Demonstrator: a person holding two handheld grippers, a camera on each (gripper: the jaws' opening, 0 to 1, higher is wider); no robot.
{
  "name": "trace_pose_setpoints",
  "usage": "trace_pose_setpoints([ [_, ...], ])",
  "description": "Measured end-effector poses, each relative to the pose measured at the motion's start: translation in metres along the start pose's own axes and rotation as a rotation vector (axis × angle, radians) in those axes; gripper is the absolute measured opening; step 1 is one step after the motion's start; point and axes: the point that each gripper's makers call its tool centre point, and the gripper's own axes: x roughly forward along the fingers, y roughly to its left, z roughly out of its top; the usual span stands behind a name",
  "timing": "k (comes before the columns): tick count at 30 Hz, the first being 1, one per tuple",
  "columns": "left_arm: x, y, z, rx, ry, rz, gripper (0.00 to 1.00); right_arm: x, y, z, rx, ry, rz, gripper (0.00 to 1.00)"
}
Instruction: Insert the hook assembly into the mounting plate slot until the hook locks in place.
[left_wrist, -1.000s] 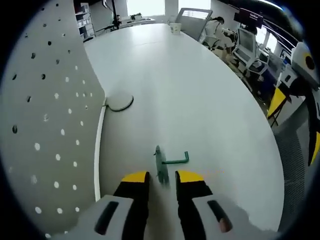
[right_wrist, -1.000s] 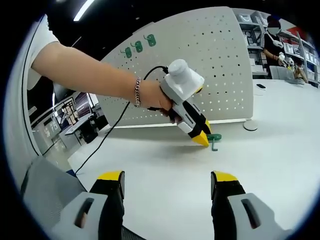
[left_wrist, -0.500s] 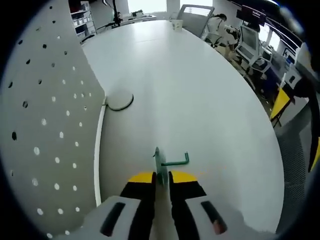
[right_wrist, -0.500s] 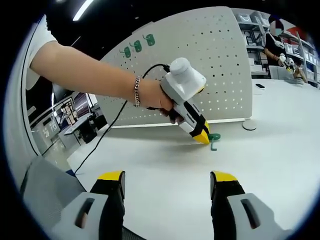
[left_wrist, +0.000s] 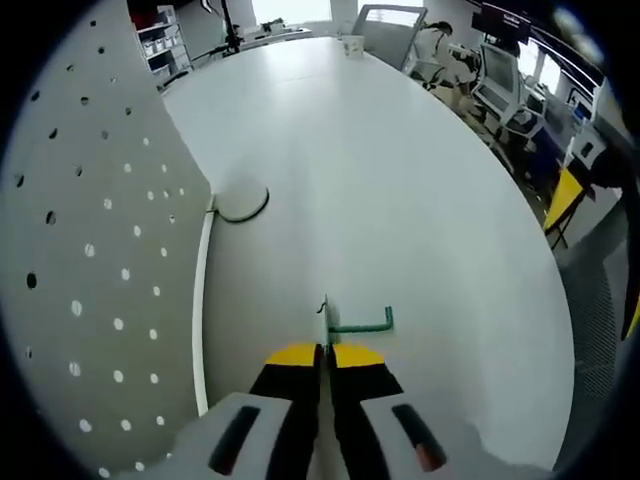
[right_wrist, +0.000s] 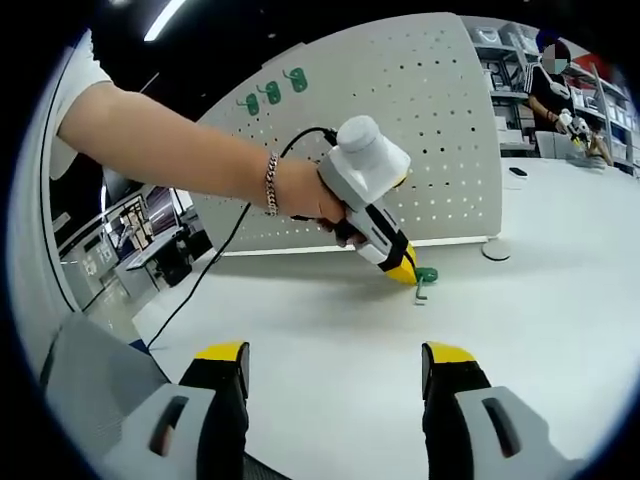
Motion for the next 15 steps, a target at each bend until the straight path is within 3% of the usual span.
trace_pose_setpoints([
  [15,0.0009,0.0014,-0.0004,-0.024,-0.006,0.003,0.03,-0.0002,-0.0011,-0.0004,0.001,0.001,-0.005,0.68],
])
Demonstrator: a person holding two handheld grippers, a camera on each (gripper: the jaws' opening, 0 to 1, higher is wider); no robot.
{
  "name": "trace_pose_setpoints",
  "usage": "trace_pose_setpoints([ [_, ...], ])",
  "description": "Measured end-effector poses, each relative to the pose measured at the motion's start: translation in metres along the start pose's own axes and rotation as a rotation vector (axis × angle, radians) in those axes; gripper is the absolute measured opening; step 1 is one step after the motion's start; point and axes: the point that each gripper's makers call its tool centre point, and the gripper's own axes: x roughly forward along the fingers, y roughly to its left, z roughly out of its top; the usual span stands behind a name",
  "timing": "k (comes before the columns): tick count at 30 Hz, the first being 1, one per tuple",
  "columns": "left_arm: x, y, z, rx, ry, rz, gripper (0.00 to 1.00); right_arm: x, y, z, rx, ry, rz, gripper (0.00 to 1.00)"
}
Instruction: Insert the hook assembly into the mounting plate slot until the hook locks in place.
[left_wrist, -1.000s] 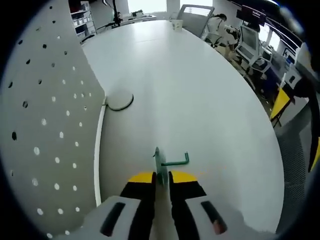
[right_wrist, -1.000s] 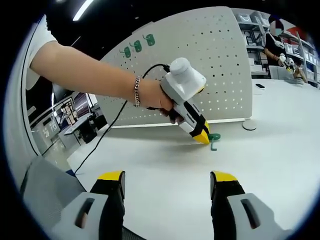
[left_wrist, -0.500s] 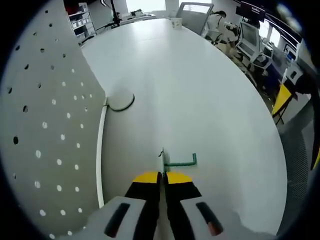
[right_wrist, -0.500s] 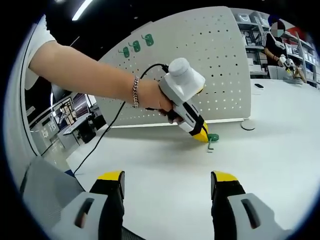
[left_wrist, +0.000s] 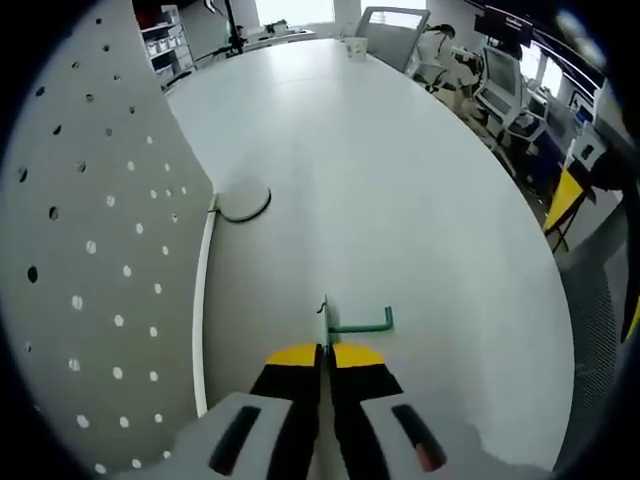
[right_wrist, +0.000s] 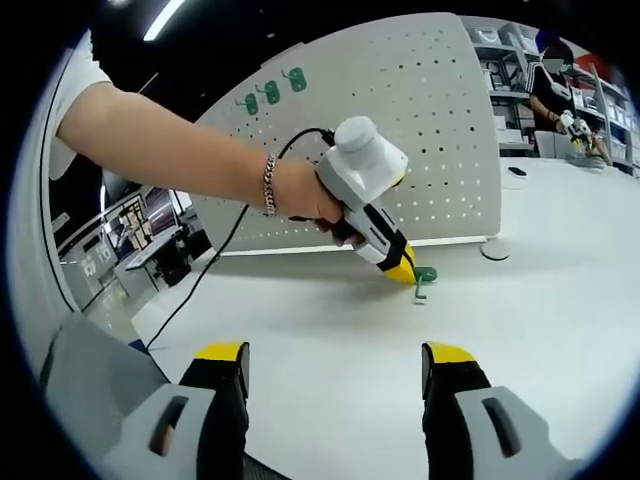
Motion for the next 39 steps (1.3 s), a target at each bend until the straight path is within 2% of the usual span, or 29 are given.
trace_pose_setpoints([
  [2,-0.001,0.004,-0.001,-0.013,-0.004,0.016,0.03,0.000,-0.001,0.000,-0.001,0.000,-0.003,0.68],
  [3,-0.002,0.005,0.004,-0.054,-0.041,0.024,0.03,0.000,-0.001,0.000,-0.002,-0.001,-0.005,0.68],
  [4,-0.006,0.005,0.017,-0.101,-0.127,0.009,0.03,0.000,-0.001,0.001,-0.002,-0.002,-0.005,0.68],
  [6,-0.013,0.009,0.024,-0.106,-0.175,0.022,0.03,0.000,-0.002,0.000,0.003,-0.001,-0.006,0.68],
  [7,-0.014,0.011,0.022,-0.099,-0.162,0.035,0.03,0.000,-0.002,0.000,0.006,-0.001,-0.007,0.68],
  [9,-0.018,0.013,0.026,-0.091,-0.171,0.039,0.03,0.000,-0.003,0.000,0.008,-0.002,-0.008,0.68],
  [14,-0.028,0.016,0.038,-0.080,-0.232,0.059,0.03,0.000,-0.003,0.000,0.011,-0.002,-0.010,0.68],
  [17,-0.035,0.018,0.043,-0.099,-0.271,0.067,0.03,0.000,-0.004,0.000,0.009,-0.004,-0.011,0.68],
  [31,-0.067,0.016,0.050,-0.193,-0.383,0.092,0.03,-0.002,-0.007,0.003,0.009,-0.017,-0.028,0.68],
  [39,-0.086,0.015,0.057,-0.198,-0.441,0.124,0.03,-0.002,-0.007,0.004,0.003,-0.018,-0.028,0.68],
])
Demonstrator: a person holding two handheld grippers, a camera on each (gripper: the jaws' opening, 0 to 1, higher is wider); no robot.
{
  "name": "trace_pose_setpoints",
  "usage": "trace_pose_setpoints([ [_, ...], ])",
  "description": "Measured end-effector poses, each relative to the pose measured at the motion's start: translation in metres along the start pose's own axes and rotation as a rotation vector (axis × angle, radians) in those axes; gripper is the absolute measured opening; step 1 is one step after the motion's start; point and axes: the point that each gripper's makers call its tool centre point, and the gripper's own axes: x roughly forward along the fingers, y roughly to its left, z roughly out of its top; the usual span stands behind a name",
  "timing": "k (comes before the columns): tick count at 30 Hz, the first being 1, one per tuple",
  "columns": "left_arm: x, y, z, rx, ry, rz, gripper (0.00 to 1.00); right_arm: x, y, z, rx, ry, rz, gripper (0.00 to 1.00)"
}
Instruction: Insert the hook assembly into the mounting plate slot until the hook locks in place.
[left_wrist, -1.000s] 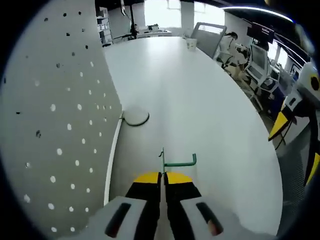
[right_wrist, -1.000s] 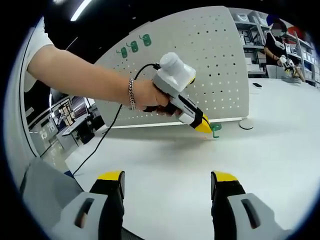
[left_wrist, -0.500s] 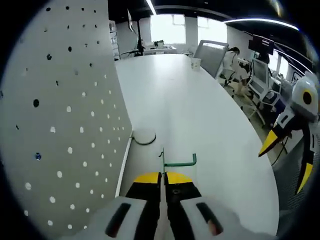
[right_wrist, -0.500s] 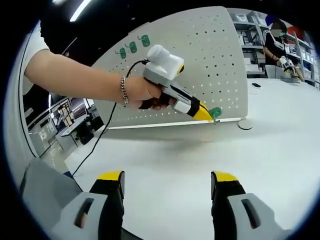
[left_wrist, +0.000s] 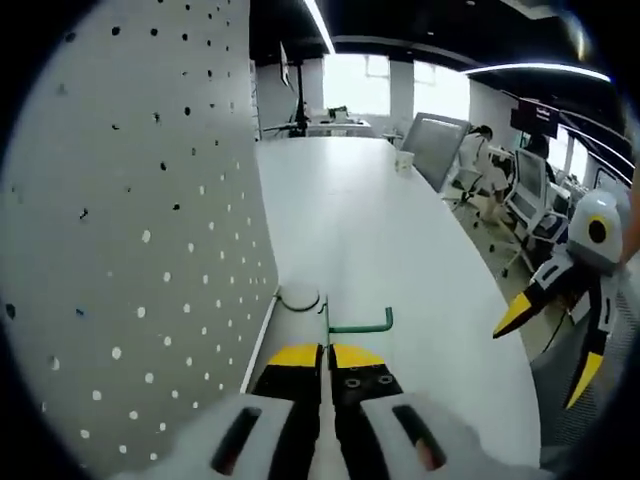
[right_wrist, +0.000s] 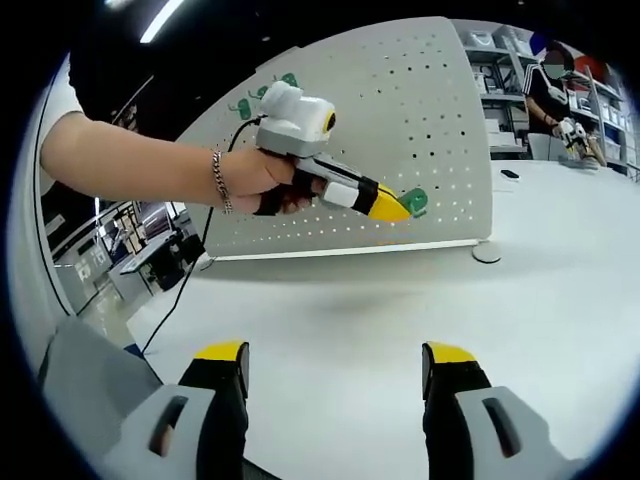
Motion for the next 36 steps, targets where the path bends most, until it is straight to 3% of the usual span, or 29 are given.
trace_pose_setpoints([
  [17,-0.047,-0.001,0.018,-0.053,-0.120,0.057,0.02,-0.002,-0.002,0.001,-0.005,-0.006,-0.011,0.68],
  [36,-0.092,-0.003,0.017,-0.105,-0.211,0.129,0.02,-0.005,-0.006,0.006,0.032,-0.040,-0.028,0.68],
])
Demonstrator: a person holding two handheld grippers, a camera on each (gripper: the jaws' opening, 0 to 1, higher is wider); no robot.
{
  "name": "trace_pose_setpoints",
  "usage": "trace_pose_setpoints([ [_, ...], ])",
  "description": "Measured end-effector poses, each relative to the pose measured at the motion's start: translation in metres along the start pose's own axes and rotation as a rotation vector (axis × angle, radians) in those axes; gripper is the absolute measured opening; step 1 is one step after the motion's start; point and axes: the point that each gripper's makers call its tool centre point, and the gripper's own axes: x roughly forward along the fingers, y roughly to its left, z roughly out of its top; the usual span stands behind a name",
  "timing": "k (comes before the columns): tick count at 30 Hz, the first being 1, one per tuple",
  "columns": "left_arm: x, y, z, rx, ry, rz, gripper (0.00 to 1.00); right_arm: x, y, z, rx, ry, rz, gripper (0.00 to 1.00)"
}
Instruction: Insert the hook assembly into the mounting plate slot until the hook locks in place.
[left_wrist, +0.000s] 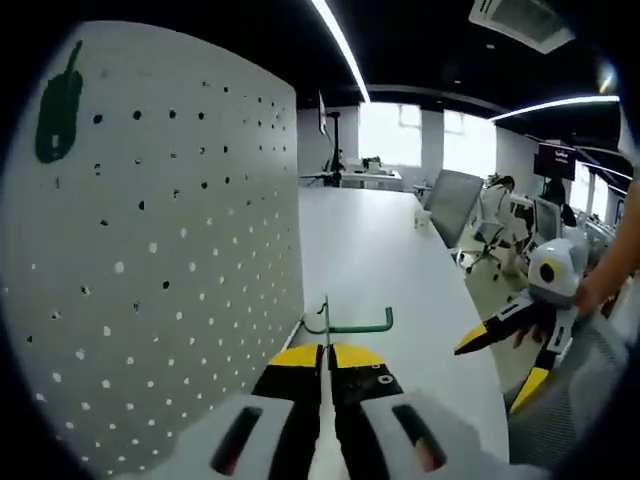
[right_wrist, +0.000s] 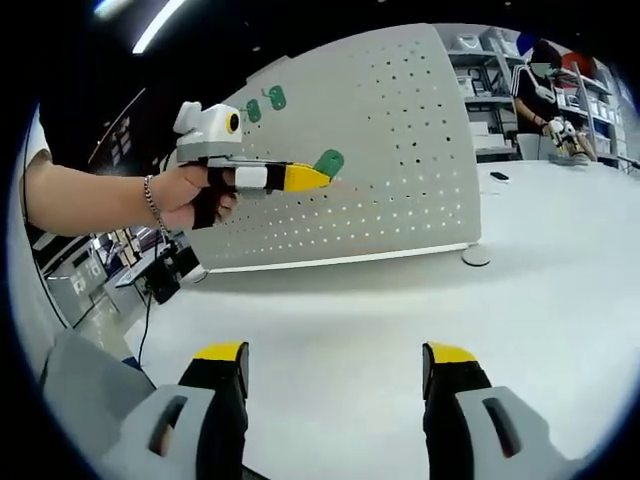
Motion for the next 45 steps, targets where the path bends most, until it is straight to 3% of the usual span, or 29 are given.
trace_pose_setpoints([
  [20,-0.053,-0.004,0.030,-0.021,-0.166,0.047,0.02,0.001,0.005,0.003,-0.055,0.012,0.018,0.69],
  [33,-0.086,-0.007,0.036,-0.045,-0.239,0.076,0.02,0.001,0.007,0.006,-0.075,0.014,0.017,0.69],
  [45,-0.132,-0.007,0.044,-0.052,-0.319,0.137,0.02,0.000,0.012,0.011,-0.089,0.011,0.028,0.69],
])
